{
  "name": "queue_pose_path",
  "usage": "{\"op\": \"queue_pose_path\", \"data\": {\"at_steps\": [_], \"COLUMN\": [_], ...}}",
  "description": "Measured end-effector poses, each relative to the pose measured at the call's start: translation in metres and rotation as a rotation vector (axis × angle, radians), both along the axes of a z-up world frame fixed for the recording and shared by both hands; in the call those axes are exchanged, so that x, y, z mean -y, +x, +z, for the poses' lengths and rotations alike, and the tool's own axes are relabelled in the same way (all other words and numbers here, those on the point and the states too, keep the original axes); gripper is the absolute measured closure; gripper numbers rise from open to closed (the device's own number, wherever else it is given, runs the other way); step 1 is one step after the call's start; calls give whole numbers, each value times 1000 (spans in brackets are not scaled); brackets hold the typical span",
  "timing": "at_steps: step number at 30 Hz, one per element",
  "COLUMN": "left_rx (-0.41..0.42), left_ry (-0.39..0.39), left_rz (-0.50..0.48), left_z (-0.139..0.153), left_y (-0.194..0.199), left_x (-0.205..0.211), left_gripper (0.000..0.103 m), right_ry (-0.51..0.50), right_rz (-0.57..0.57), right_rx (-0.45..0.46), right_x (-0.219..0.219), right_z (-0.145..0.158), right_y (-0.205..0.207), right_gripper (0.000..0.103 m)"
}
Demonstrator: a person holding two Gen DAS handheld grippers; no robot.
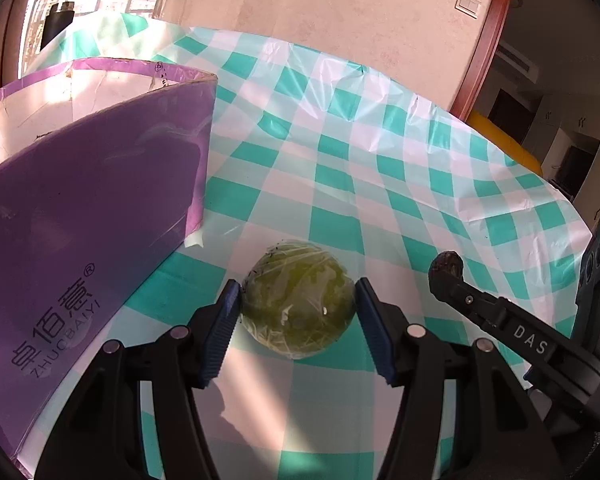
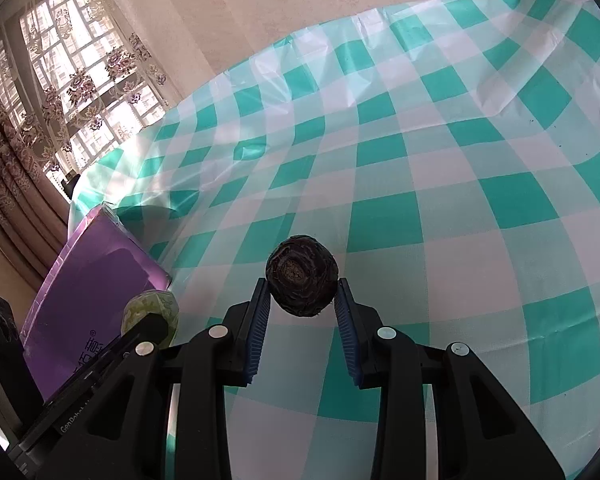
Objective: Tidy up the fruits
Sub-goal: 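Carry both fruits into the purple box and open both grippers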
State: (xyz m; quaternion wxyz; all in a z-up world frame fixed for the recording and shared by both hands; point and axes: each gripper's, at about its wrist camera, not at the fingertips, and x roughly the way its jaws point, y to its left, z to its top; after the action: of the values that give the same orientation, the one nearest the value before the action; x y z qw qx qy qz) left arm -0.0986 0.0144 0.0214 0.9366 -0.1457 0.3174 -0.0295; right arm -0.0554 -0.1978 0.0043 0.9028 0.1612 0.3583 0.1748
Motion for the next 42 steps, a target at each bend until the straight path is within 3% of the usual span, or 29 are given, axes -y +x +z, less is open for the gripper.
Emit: {"op": "queue_pose_path", "data": {"at_steps": [5,14,19,24,35,42], "left_rx": [48,241,293,266,116,45], "left_ry": [13,101,154,152,134,183], "left_rz": [27,94,177,270,444,473], "left_z": [9,67,90,96,82,71], "left_y": [-22,-72,-97,-115,-141,-153], "left_x": [-12,-24,-42,-71,-155,-183], "left_gripper": [45,44,44,44,44,44], "right_ry": [6,10,-18,-54,-164,-235], "right_rz": [41,140,220,307,491,584], "right_rx": [24,114,174,227,317,311], "right_x": [-18,-58,-89,-124,-204,-248], "right_z": [8,39,60,76,94,89], "right_y": [-7,-30,-44,-59,-86,-96], "right_gripper": [69,69,69,69,69,69]}}
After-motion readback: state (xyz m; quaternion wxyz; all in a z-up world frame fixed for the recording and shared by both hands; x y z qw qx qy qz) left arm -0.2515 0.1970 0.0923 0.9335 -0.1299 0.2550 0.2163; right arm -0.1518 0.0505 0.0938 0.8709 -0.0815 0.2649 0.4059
